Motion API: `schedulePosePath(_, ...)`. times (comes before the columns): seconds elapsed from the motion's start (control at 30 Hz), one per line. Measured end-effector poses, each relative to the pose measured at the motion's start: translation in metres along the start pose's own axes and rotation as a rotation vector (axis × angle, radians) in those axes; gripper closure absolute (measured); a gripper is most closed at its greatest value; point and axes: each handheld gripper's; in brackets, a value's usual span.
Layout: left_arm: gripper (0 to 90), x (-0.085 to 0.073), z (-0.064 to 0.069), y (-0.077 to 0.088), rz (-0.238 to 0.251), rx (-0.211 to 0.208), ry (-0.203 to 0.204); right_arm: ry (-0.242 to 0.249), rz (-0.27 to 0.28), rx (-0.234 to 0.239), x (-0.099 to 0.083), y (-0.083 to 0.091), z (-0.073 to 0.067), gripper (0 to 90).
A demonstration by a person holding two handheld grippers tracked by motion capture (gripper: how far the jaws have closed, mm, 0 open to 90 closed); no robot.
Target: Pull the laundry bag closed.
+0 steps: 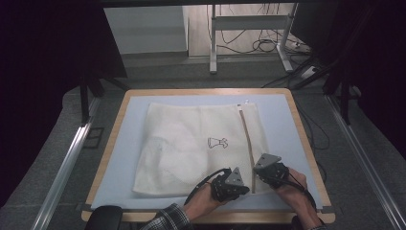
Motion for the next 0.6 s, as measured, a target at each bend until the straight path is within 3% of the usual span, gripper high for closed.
schedulePosePath(0.6,88.9,0.0000,-0.0001,0.0002,-0.003,0.004,-0.007,0.003,-0.004,-0.026,0.0059,-0.0074,0.0102,84.5)
Point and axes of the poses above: each handheld gripper's, and its own axes: y roughly backward along the jaws, x roughly out of its top, z roughly to its right, and after that the axes turned 9 degrees about -z, right-handed
